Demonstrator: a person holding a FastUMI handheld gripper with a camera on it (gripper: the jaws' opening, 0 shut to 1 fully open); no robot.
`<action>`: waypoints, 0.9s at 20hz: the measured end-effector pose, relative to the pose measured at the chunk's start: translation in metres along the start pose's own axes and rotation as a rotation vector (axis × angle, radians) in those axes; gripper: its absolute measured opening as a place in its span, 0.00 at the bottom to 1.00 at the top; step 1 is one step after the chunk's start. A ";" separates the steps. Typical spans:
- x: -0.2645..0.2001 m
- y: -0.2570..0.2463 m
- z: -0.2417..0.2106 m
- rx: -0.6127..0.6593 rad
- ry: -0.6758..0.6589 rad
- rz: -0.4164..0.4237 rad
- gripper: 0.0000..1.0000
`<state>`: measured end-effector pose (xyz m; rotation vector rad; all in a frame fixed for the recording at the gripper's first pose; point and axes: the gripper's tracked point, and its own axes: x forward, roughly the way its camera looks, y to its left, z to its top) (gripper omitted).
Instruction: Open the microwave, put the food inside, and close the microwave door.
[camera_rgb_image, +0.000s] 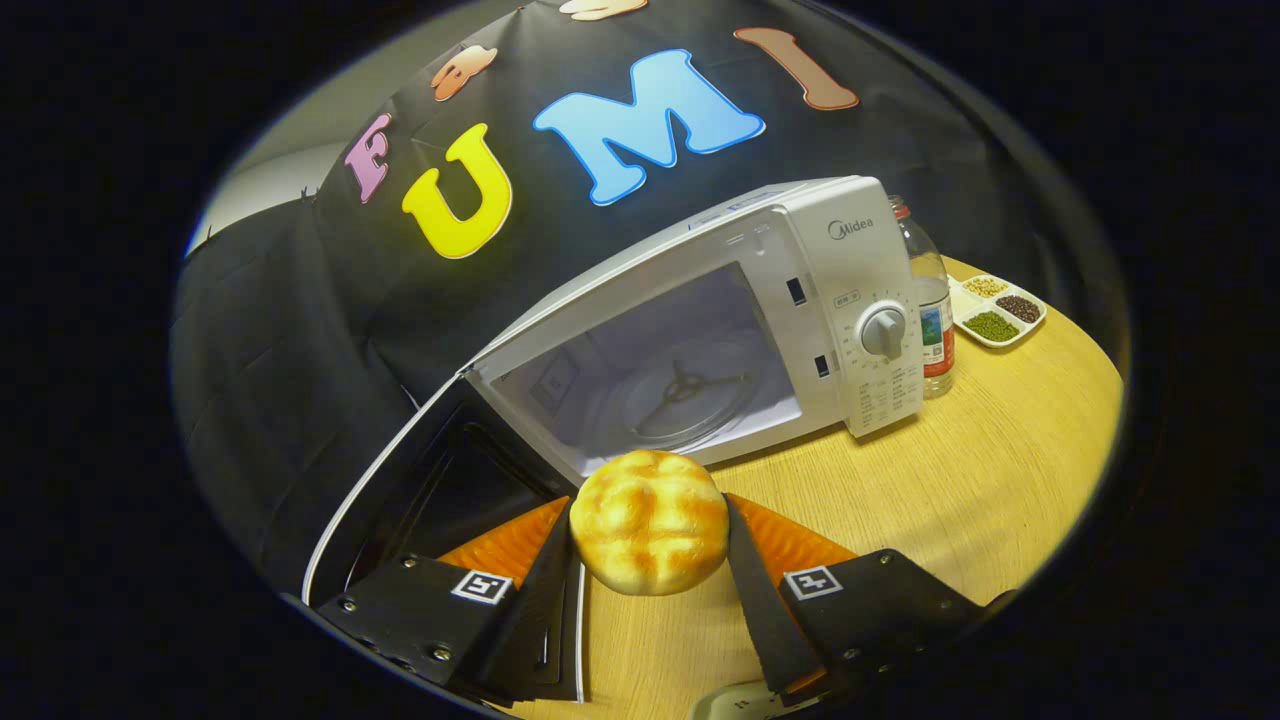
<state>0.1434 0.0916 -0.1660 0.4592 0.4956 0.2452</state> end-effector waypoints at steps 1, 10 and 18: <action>0.006 0.000 0.001 0.001 0.000 -0.002 0.84; 0.064 -0.002 0.013 0.014 -0.008 -0.005 0.83; 0.113 -0.013 0.021 0.026 -0.025 -0.034 0.83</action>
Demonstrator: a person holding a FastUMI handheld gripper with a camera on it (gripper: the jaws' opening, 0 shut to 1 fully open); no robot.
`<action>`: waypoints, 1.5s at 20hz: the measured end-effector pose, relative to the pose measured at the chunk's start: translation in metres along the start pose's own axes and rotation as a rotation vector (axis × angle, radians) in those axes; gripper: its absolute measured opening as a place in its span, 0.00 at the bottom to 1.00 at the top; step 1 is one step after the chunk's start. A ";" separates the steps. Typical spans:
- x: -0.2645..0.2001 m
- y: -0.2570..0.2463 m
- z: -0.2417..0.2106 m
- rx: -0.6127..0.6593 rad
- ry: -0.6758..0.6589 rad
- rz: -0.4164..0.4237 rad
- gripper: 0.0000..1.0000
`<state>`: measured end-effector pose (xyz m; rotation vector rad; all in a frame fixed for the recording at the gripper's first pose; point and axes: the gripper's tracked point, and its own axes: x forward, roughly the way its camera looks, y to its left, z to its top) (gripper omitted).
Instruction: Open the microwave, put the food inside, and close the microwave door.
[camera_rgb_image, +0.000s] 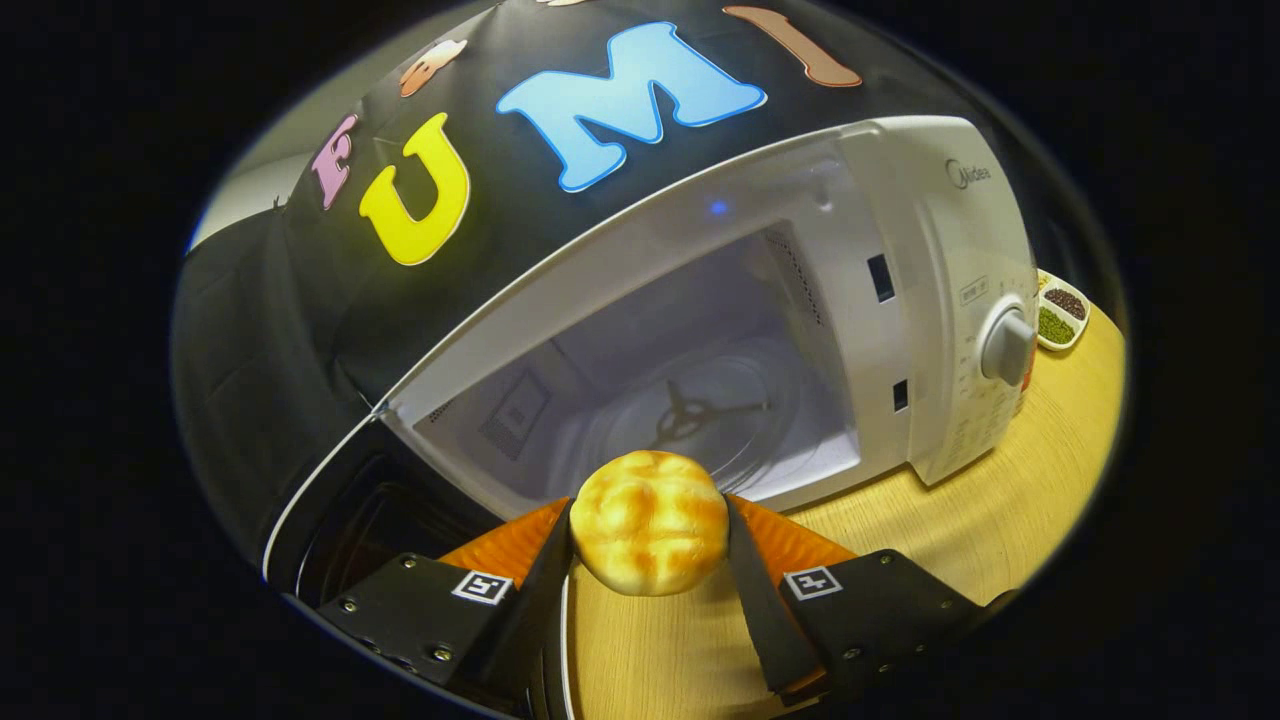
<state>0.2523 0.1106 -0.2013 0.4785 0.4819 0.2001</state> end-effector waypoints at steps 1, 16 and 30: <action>0.005 -0.001 0.000 -0.009 -0.005 -0.005 0.83; 0.080 -0.019 0.005 -0.117 -0.056 -0.103 0.87; -0.009 0.024 0.036 -0.308 -0.138 -0.028 0.98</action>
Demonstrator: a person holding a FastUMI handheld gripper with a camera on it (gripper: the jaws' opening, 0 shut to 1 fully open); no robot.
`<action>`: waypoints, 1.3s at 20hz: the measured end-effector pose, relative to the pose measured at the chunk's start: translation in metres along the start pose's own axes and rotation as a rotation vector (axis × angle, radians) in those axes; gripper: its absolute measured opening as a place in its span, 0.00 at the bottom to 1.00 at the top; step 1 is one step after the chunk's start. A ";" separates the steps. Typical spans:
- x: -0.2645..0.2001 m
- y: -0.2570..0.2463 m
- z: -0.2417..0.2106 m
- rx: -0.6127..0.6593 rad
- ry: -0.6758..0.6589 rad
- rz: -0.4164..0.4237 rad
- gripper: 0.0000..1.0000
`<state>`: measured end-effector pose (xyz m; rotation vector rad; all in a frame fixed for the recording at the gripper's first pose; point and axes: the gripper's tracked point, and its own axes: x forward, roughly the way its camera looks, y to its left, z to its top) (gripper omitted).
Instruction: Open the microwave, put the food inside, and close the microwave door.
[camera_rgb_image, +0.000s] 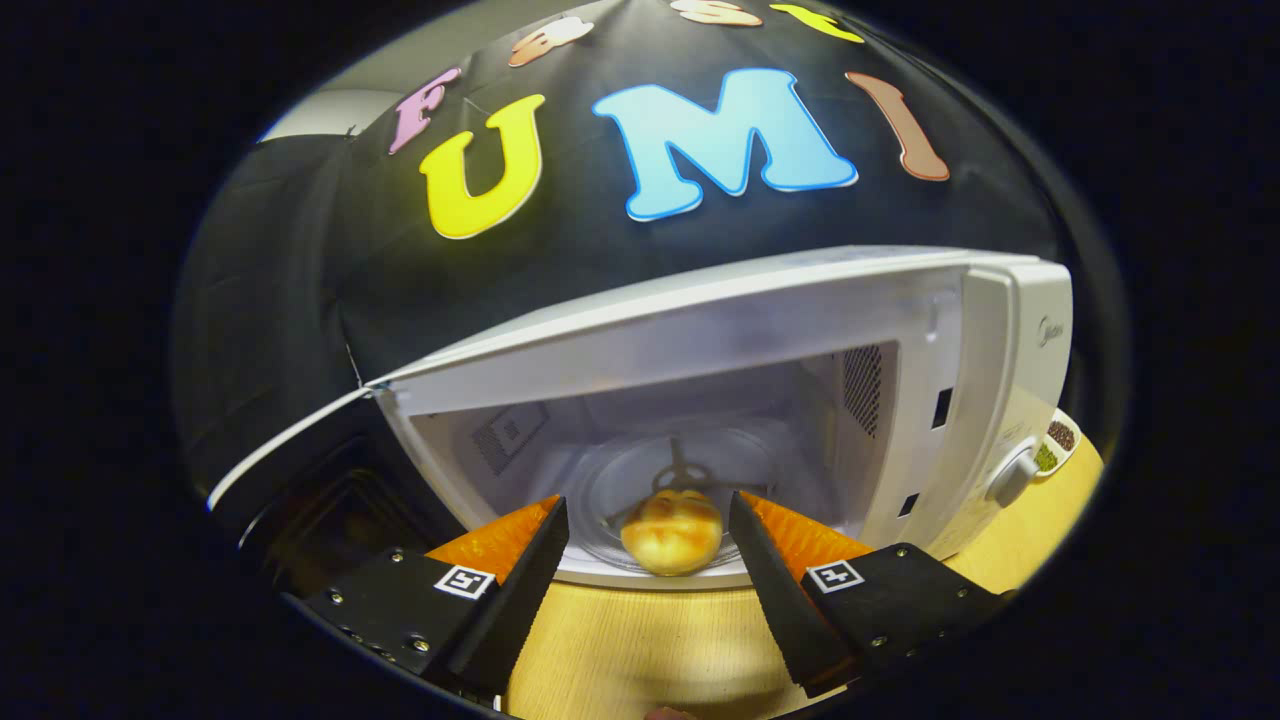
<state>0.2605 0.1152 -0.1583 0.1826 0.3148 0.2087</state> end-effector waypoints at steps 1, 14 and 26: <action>-0.017 0.007 0.005 -0.015 -0.019 0.008 0.98; -0.182 0.070 0.034 -0.134 -0.166 0.135 0.97; -0.282 0.196 -0.003 -0.223 -0.170 0.401 0.98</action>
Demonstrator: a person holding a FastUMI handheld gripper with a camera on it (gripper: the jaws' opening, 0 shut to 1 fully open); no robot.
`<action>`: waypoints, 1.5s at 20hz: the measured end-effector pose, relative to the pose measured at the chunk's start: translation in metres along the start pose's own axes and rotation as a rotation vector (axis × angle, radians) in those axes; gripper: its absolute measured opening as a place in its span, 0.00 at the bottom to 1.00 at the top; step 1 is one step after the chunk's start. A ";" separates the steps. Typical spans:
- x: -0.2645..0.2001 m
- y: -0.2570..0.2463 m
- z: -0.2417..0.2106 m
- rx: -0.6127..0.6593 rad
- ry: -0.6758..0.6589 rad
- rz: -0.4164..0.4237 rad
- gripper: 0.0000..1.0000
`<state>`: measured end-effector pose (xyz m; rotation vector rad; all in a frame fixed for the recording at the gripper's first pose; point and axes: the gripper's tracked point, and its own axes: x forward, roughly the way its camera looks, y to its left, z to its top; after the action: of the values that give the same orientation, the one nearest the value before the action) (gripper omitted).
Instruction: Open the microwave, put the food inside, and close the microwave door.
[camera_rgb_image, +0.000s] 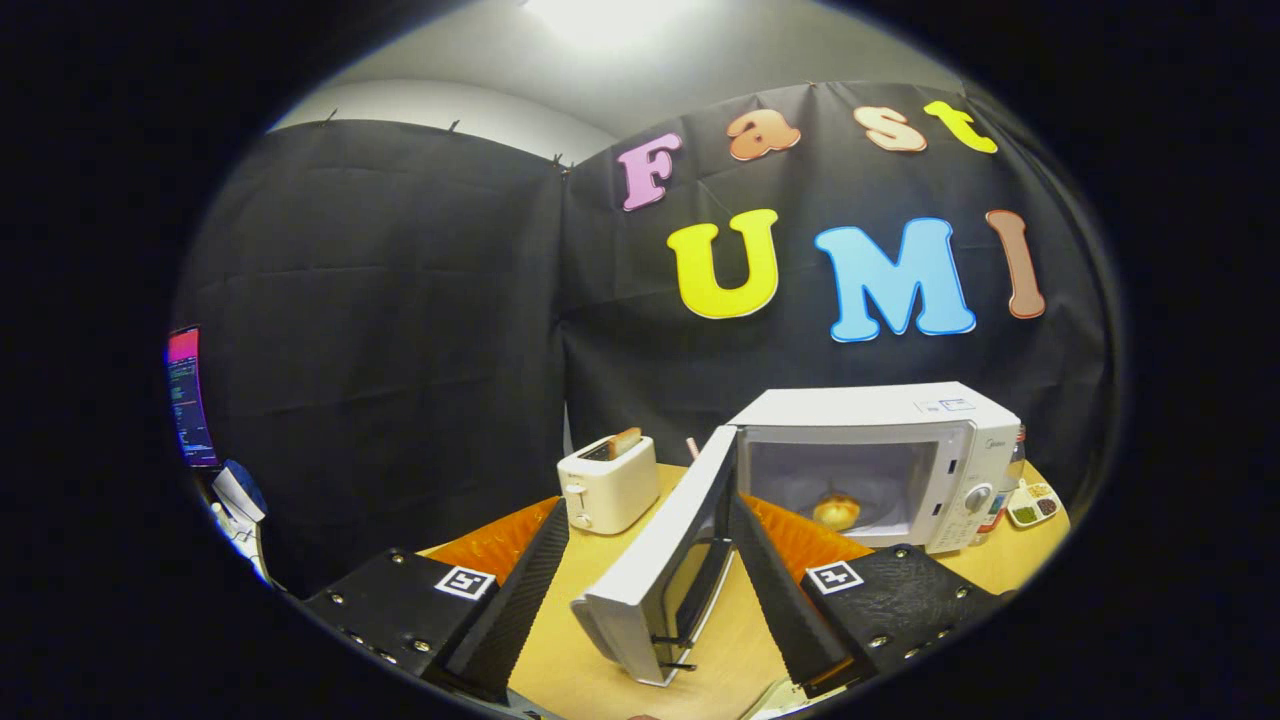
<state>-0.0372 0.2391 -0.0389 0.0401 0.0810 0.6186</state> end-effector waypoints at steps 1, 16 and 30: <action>-0.001 0.011 0.000 -0.004 -0.003 0.020 0.98; 0.018 0.098 -0.079 -0.010 0.199 0.203 0.75; 0.036 0.041 -0.123 0.020 0.325 0.060 0.01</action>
<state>-0.0426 0.2946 -0.1611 -0.0397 0.4018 0.6798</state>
